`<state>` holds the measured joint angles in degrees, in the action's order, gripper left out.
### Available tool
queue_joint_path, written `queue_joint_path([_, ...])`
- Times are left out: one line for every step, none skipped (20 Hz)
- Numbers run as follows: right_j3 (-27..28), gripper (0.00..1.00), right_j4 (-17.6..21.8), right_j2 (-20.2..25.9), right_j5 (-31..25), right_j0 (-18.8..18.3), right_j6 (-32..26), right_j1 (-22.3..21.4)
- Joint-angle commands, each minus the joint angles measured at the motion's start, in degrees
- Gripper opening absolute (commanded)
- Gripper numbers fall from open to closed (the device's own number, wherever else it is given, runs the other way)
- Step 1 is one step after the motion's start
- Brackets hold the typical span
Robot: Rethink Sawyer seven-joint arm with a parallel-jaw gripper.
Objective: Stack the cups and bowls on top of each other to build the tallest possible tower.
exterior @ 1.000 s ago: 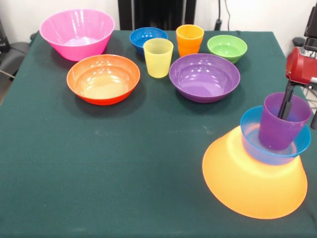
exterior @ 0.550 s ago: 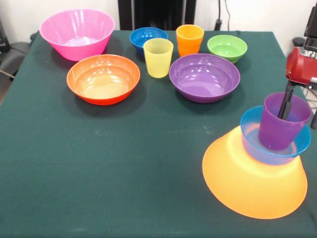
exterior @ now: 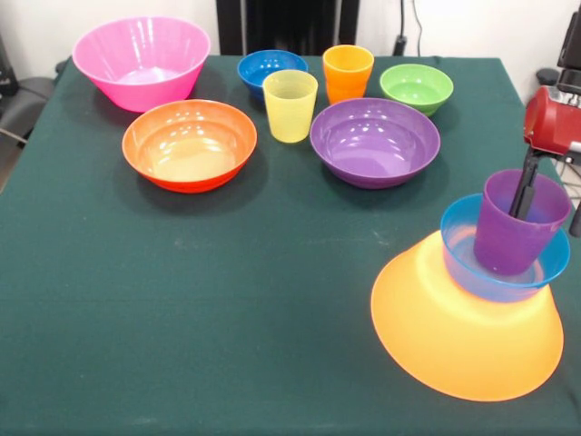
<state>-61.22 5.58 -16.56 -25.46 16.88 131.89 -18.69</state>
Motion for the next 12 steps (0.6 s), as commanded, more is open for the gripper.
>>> queue_joint_path([-0.5,1.00,3.0,6.8,-2.3,-1.0,-4.1,2.2])
queue_joint_path([-0.7,1.00,2.7,7.3,-3.4,-1.2,-4.6,1.8])
queue_joint_path([-1.0,1.00,2.2,8.1,-3.9,-1.6,-5.0,1.5])
queue_joint_path([-0.9,1.00,2.3,7.9,-4.2,-1.4,-4.9,1.5])
queue_joint_path([-0.8,1.00,2.0,7.6,-4.7,-1.2,-4.2,1.6])
queue_joint_path([-1.3,1.00,1.5,9.0,-5.2,-1.8,-5.0,1.3])
queue_joint_path([-1.7,1.00,1.1,9.0,-6.3,-1.7,-4.8,0.9])
queue_joint_path([-1.9,1.00,1.1,8.3,-7.0,-1.1,-4.2,0.4])
queue_joint_path([-2.6,1.00,0.8,8.1,-7.7,-1.0,-3.7,-0.2])
queue_joint_path([-3.1,1.00,0.6,8.0,-8.2,-0.9,-3.5,-0.8])
queue_joint_path([-3.4,1.00,0.6,7.8,-8.5,-0.7,-3.3,-1.2])
queue_joint_path([-3.6,1.00,0.6,8.2,-8.4,-0.8,-3.6,-1.6])
